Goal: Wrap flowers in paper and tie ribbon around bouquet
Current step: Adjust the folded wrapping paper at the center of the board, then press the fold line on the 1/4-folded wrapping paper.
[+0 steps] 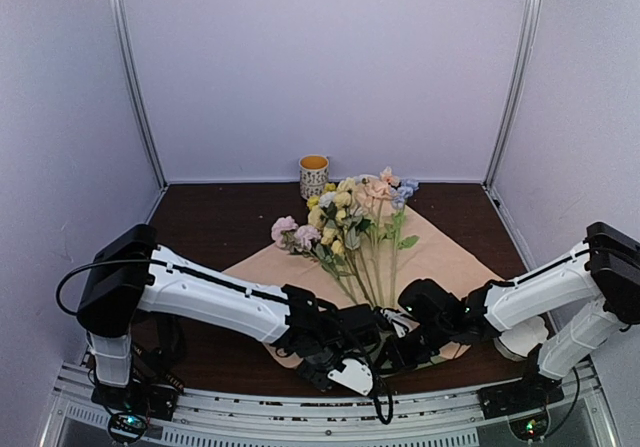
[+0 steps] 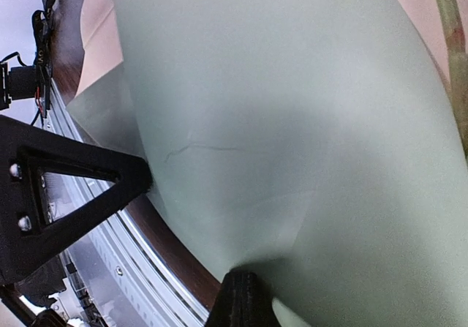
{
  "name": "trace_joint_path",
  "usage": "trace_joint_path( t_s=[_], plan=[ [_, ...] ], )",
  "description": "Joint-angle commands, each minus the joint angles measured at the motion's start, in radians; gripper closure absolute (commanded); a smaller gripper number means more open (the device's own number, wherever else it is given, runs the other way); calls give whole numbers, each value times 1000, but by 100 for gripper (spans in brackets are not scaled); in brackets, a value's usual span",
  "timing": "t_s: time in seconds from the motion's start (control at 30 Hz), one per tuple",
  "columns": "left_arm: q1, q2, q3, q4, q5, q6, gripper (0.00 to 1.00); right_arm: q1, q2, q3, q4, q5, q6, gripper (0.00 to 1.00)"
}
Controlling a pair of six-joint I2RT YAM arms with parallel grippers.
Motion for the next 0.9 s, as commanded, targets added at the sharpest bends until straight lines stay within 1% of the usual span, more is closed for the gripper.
trace_joint_path(
  t_s=[0.0,0.13,0.27,0.43,0.63,0.87],
  plan=[
    [41,5,-40,-78,91,-56,82,-6,30,-19,-61,85,2,100],
    [75,-19,-110,-99,151,-159,82,-6,6,-21,-106,108,-10,100],
    [86,-89,-247,-12,150,-263,82,-5,-2,-21,-144,114,-29,100],
    [92,-115,-312,27,149,-358,83,-4,-29,-15,-217,122,-57,100],
    [92,-111,-316,45,186,-361,83,-11,-77,-12,-345,183,-77,100],
    [94,-106,-312,40,199,-350,83,-17,-245,-91,-502,280,-16,100]
  ],
)
